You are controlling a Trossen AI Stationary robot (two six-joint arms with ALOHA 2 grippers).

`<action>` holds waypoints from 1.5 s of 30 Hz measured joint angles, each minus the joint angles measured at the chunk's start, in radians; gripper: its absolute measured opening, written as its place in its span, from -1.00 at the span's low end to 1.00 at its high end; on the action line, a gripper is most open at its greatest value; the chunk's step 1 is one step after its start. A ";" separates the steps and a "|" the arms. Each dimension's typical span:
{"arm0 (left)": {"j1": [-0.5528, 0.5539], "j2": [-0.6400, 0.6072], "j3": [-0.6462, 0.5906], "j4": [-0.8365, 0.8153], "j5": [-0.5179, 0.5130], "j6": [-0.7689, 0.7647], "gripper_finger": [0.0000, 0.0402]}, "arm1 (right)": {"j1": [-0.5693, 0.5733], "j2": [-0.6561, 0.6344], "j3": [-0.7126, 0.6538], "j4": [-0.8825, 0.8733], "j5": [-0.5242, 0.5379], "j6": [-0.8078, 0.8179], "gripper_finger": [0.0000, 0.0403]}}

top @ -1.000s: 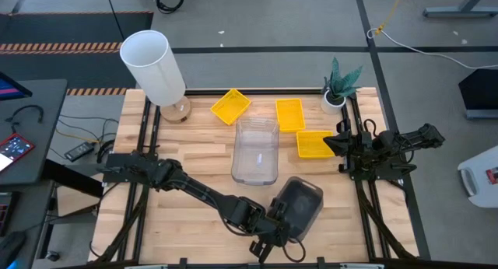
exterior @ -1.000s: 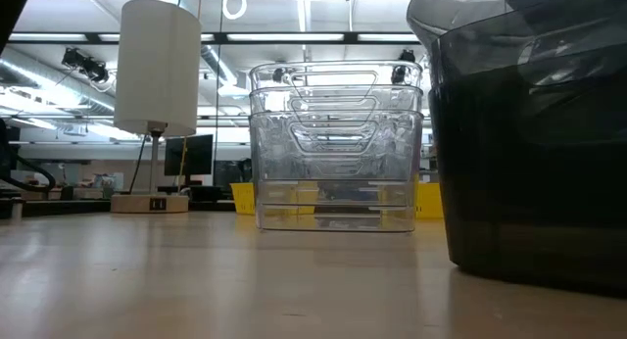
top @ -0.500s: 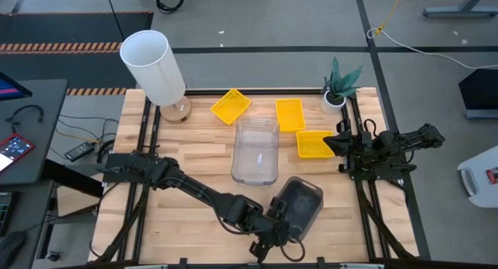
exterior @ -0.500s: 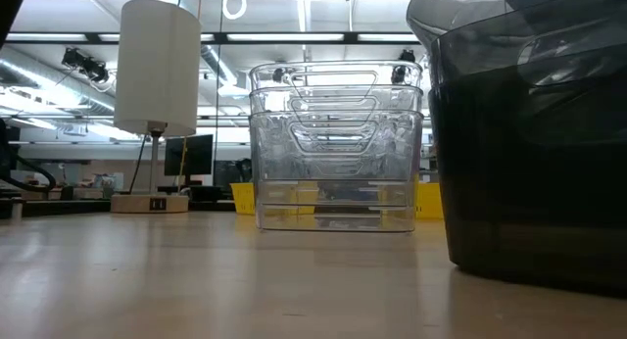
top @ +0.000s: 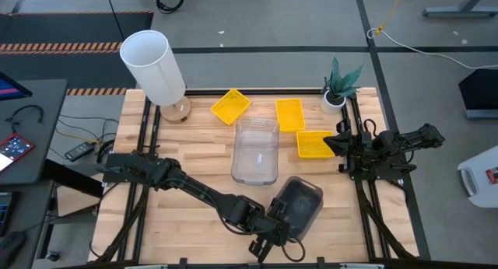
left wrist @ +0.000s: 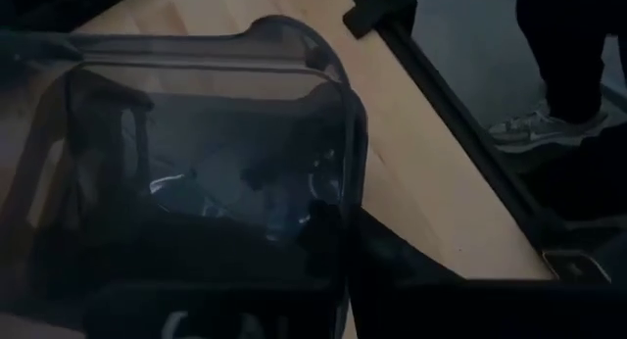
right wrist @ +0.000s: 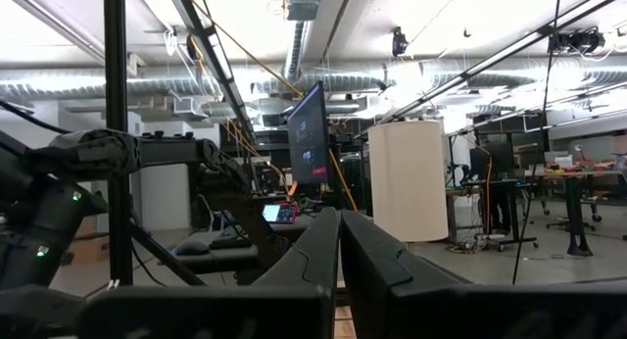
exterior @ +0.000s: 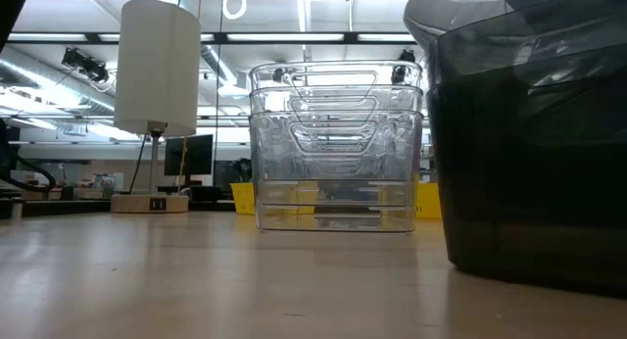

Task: Stack baskets by color
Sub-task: Stack the left black bin into the black bin, then move the transparent bin to the center of the table

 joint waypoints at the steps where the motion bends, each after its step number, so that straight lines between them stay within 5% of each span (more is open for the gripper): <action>1: 0.000 -0.001 0.004 -0.016 0.000 0.000 -0.95 | 0.000 0.000 0.000 0.000 0.000 0.000 -0.89; 10: -0.029 -0.020 0.036 -0.164 -0.110 0.037 -0.97 | 0.000 0.000 0.000 0.000 0.000 0.000 -0.89; 21: -0.027 -0.026 0.037 -0.272 -0.108 0.016 -0.97 | 0.000 0.000 0.000 0.000 0.000 0.000 -0.89; 34: -0.020 -0.055 0.037 -0.288 -0.140 0.018 -0.10 | 0.000 0.000 0.000 0.000 0.000 0.000 -0.89; 45: -0.023 -0.071 0.001 -0.274 -0.125 0.063 -0.16 | 0.000 0.000 0.000 0.000 0.000 0.000 -0.89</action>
